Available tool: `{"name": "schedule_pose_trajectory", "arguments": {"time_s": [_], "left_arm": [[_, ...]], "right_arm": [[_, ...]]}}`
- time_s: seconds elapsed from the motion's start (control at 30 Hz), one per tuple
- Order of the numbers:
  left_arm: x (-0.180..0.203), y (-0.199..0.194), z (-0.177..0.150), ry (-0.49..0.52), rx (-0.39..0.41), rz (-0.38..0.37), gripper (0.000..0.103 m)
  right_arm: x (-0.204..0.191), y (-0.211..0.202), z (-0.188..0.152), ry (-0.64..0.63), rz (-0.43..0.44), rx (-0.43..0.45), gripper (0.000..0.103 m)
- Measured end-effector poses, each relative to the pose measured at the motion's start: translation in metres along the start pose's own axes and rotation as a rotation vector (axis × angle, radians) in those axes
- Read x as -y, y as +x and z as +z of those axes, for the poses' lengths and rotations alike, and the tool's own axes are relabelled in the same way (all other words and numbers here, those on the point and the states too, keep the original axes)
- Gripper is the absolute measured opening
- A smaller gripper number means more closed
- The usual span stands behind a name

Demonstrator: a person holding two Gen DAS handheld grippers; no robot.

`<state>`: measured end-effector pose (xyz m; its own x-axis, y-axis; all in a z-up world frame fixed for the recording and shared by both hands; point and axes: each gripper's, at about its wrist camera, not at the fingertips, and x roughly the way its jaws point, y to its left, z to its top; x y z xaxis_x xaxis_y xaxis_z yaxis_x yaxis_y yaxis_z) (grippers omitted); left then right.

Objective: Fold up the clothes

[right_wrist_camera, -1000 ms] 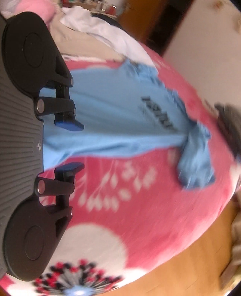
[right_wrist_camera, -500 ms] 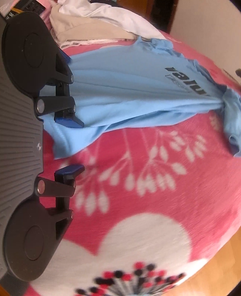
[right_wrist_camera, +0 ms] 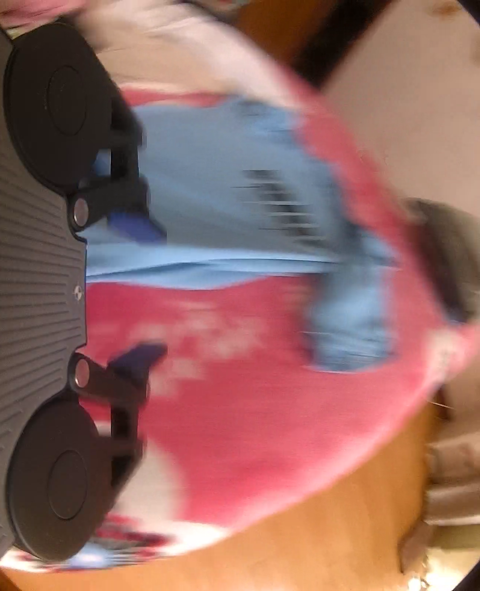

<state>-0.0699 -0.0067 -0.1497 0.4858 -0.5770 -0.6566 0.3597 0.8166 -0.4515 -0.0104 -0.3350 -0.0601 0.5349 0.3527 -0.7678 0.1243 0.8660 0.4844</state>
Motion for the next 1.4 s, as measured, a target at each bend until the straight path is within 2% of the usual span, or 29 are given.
{"name": "schedule_pose_trajectory", "arguments": {"time_s": [0.07,0.17,0.27,0.33,0.4,0.47,0.63,0.7,0.83,0.93,1.03,1.07,1.1,1.13,1.2,1.27,1.3,1.4], "left_arm": [[0.001,0.0,-0.001,0.009,0.003,0.003,0.032],[-0.001,0.0,-0.001,-0.004,0.006,-0.003,0.032],[-0.006,0.001,-0.002,-0.038,0.009,-0.017,0.032],[-0.009,0.002,-0.002,-0.054,0.011,-0.025,0.032],[-0.012,0.002,-0.003,-0.07,0.012,-0.033,0.032],[-0.013,0.002,-0.003,-0.076,0.014,-0.039,0.032],[-0.015,0.003,-0.003,-0.073,0.015,-0.046,0.032],[-0.015,0.004,-0.002,-0.066,0.014,-0.048,0.032],[-0.015,0.004,-0.002,-0.053,0.013,-0.046,0.032],[-0.013,0.005,-0.001,-0.044,0.013,-0.037,0.032],[-0.01,0.005,-0.002,-0.026,0.013,-0.027,0.032],[-0.01,0.005,-0.002,-0.02,0.013,-0.024,0.032],[-0.009,0.005,-0.002,-0.011,0.013,-0.019,0.032],[-0.008,0.005,-0.002,-0.001,0.013,-0.015,0.032],[-0.005,0.005,-0.003,0.017,0.015,-0.003,0.032],[-0.002,0.005,-0.003,0.037,0.016,0.01,0.032],[0.0,0.004,-0.003,0.047,0.016,0.017,0.032],[0.006,0.002,-0.003,0.08,0.019,0.04,0.032]], "right_arm": [[0.011,0.022,0.033,0.091,-0.007,0.052,0.075],[0.041,0.075,0.07,0.32,-0.03,0.041,0.077],[0.056,0.102,0.078,0.475,-0.036,0.085,0.078],[0.05,0.105,0.083,0.438,-0.06,0.129,0.056],[0.045,0.109,0.089,0.391,-0.092,0.15,0.012],[0.052,0.109,0.096,0.416,-0.073,0.148,0.005],[0.047,0.08,0.136,0.331,-0.096,0.313,0.004],[0.046,0.074,0.154,0.291,-0.131,0.36,0.004],[0.044,0.073,0.186,0.196,-0.213,0.425,0.004],[0.053,0.092,0.195,0.164,-0.312,0.393,0.005],[0.065,0.11,0.203,0.136,-0.378,0.328,0.014],[0.071,0.113,0.204,0.128,-0.423,0.32,0.023],[0.077,0.107,0.202,0.134,-0.451,0.348,0.029],[0.082,0.101,0.2,0.141,-0.477,0.381,0.031],[0.096,0.072,0.192,0.198,-0.438,0.47,0.031],[0.105,0.041,0.179,0.263,-0.322,0.498,0.031],[0.108,0.026,0.169,0.296,-0.245,0.477,0.031],[0.107,-0.006,0.128,0.343,-0.044,0.325,0.031]]}}
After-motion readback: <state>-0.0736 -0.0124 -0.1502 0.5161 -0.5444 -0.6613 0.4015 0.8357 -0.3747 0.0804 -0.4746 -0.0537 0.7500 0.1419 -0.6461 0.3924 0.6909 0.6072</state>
